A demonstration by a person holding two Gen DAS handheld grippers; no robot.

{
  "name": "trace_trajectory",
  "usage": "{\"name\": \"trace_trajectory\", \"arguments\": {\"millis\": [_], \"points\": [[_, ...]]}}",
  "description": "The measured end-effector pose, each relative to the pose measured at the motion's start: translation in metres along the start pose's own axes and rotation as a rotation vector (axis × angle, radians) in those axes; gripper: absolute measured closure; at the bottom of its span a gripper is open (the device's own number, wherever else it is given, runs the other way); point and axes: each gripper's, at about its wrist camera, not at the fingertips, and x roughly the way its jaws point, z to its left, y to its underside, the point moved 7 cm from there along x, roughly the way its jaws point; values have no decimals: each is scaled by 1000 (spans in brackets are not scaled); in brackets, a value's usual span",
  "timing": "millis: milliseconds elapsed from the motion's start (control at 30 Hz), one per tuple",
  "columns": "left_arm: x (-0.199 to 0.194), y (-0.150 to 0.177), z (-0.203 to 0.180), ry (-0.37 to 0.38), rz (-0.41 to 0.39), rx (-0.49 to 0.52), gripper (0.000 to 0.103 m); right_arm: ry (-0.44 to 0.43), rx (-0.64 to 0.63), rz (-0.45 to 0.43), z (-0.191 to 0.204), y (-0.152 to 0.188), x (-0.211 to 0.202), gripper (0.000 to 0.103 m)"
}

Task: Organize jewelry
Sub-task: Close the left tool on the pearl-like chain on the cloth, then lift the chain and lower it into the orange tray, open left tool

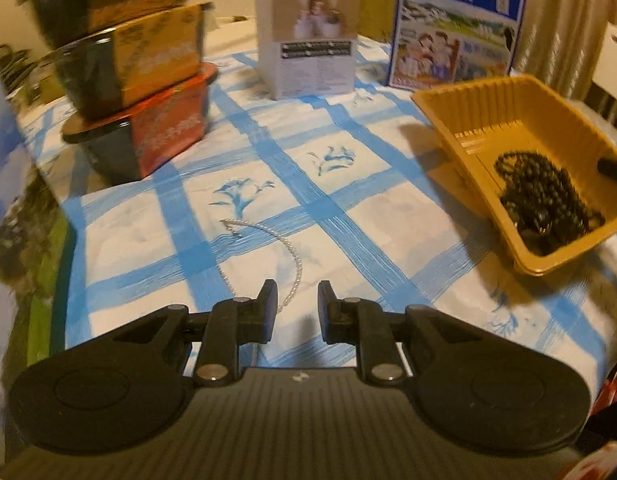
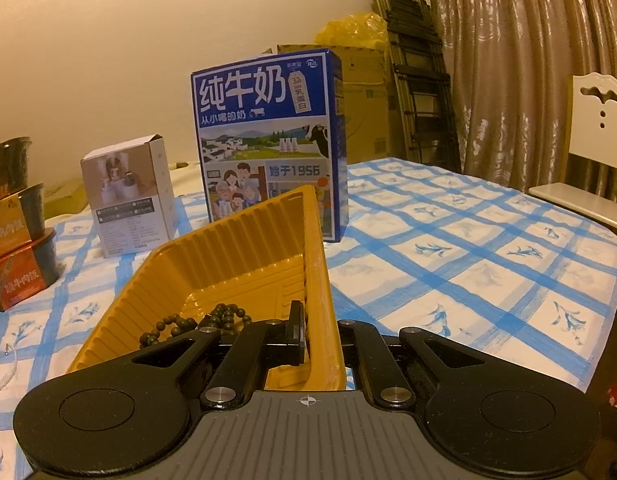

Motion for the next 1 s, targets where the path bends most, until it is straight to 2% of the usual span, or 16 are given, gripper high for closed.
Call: {"name": "trace_trajectory", "arguments": {"millis": [200,333,433,500,567,700,833,1000], "points": [[23,-3,0,-8,33,61,85,-7,1,5,4,0,5,98],[34,0,1,2,68,67,85,-16,4,8,4,0,8,98],[37,0,3,13,64,69,85,-21,3,8,5,0,9,98],[37,0,4,26,68,64,88,-23,-1,8,6,-1,11,98],[38,-1,2,35,74,71,102,-24,-7,6,7,-1,13,98],[36,-5,3,29,79,40,102,-34,-14,-1,8,-2,15,98],[20,-16,7,38,54,-25,102,-39,-10,-2,7,-2,15,98],[-25,-52,8,69,-46,-46,102,-42,-7,-3,8,-2,15,98]]}}
